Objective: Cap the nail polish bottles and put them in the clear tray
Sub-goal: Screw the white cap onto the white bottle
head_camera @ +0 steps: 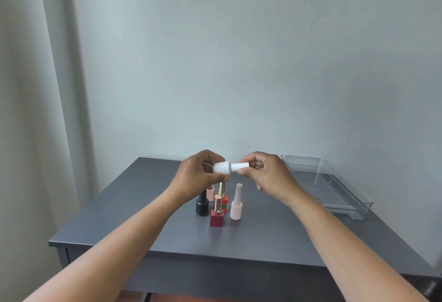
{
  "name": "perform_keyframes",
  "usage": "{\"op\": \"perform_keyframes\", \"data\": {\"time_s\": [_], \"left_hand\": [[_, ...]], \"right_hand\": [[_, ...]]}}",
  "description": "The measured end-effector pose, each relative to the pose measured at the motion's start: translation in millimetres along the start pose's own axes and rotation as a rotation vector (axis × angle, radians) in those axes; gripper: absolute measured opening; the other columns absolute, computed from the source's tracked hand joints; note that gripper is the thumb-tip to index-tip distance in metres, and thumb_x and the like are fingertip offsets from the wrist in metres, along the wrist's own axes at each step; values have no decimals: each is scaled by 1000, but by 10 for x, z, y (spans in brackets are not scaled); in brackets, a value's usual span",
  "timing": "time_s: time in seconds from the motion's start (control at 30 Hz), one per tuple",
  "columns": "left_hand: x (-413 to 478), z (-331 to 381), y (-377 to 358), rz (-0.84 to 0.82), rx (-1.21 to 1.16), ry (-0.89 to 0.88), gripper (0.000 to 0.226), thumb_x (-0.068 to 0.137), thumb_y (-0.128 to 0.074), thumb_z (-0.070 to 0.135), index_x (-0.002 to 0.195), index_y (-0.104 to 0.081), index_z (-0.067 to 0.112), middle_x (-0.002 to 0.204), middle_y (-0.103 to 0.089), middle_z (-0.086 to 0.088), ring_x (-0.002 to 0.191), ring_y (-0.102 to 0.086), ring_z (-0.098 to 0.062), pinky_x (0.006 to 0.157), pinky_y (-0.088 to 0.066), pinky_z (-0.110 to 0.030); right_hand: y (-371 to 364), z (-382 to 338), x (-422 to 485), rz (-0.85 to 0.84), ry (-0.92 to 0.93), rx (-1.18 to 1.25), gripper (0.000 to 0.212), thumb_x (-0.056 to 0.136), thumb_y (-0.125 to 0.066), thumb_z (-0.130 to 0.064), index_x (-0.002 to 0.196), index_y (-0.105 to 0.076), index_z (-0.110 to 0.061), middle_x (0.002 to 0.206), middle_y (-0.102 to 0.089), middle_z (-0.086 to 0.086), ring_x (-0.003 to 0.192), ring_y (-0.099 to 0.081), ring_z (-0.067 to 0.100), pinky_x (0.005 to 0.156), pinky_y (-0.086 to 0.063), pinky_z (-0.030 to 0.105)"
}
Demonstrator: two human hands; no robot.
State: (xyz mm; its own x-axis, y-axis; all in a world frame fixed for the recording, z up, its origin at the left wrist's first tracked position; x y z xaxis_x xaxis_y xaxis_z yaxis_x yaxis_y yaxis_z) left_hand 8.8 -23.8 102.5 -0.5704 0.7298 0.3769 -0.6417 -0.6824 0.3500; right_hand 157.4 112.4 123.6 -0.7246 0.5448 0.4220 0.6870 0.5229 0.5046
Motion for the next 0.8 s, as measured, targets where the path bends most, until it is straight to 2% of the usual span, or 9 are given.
{"op": "perform_keyframes", "data": {"time_s": [0.1,0.33,0.43,0.47,0.53,0.57,0.63,0.7,0.8], "left_hand": [[-7,9,-15,7,-9,-2,35,68,-89,15,91,-69,32,73,-72,15,59,-65,-2,52,-54,-18],[-28,33,-27,-16,16,-26,35,69,-89,15,93,-69,31,84,-72,7,62,-66,-3,53,-55,-19],[-16,23,-14,-20,28,-10,34,69,-89,16,93,-70,31,84,-73,5,64,-69,-9,55,-57,-22],[-9,16,-8,-17,27,-4,34,70,-89,17,94,-70,31,85,-74,5,66,-70,-13,55,-58,-24],[0,7,6,-12,35,3,34,70,-88,19,95,-70,33,85,-74,5,69,-72,-22,60,-61,-31],[1,8,9,-16,45,1,35,70,-88,21,96,-70,35,85,-75,6,70,-72,-26,63,-62,-33],[-3,23,5,-31,71,-13,39,70,-89,22,100,-70,40,87,-75,6,71,-73,-25,66,-63,-35],[-12,46,-6,-35,94,-41,40,71,-89,20,101,-71,39,93,-72,6,74,-72,-17,63,-62,-30],[-35,74,-4,-10,144,-96,36,71,-88,18,98,-73,37,98,-65,7,82,-65,-5,64,-59,-22]], "right_hand": [[9,-19,-20,-8,16,-9,11,90,-67,-27,80,-69,-30,69,-74,-5,37,-43,3,43,-39,19],[33,-21,-42,2,-11,-145,45,94,-53,-50,64,-59,-17,58,-69,-1,37,-44,2,52,-38,25],[31,14,-30,-30,-14,-93,28,90,-62,-47,85,-70,-20,65,-69,-8,42,-48,-1,55,-40,23],[24,19,-30,-54,-12,-98,25,87,-67,-44,100,-70,-23,75,-69,-10,52,-52,-3,60,-41,22],[8,35,-29,-78,19,-203,39,83,-74,-37,120,-65,-27,97,-66,-12,82,-57,1,77,-41,21],[0,36,-27,-75,52,-276,41,83,-74,-35,122,-64,-28,104,-65,-11,92,-57,5,82,-40,22],[-23,4,-35,-67,137,-395,32,86,-70,-33,118,-67,-28,101,-63,-11,90,-55,9,79,-39,23],[-42,-20,-41,-77,187,-473,21,90,-65,-30,110,-69,-25,92,-60,-10,83,-54,12,73,-40,26],[-63,-39,-48,-100,193,-525,17,94,-59,-29,106,-68,-21,95,-65,-2,87,-58,19,75,-45,32]]}}
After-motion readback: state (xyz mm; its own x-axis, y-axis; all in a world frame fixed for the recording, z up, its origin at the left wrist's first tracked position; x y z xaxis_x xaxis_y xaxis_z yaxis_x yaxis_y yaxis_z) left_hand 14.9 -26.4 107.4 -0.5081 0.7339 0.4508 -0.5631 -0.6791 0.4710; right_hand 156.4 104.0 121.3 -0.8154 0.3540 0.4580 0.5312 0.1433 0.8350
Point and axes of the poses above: each hand's wrist, its own x-axis towards the middle knuckle, its own y-axis out of the back of the hand, z = x × y, the point moved 2 cm from there along x, towards the middle knuckle
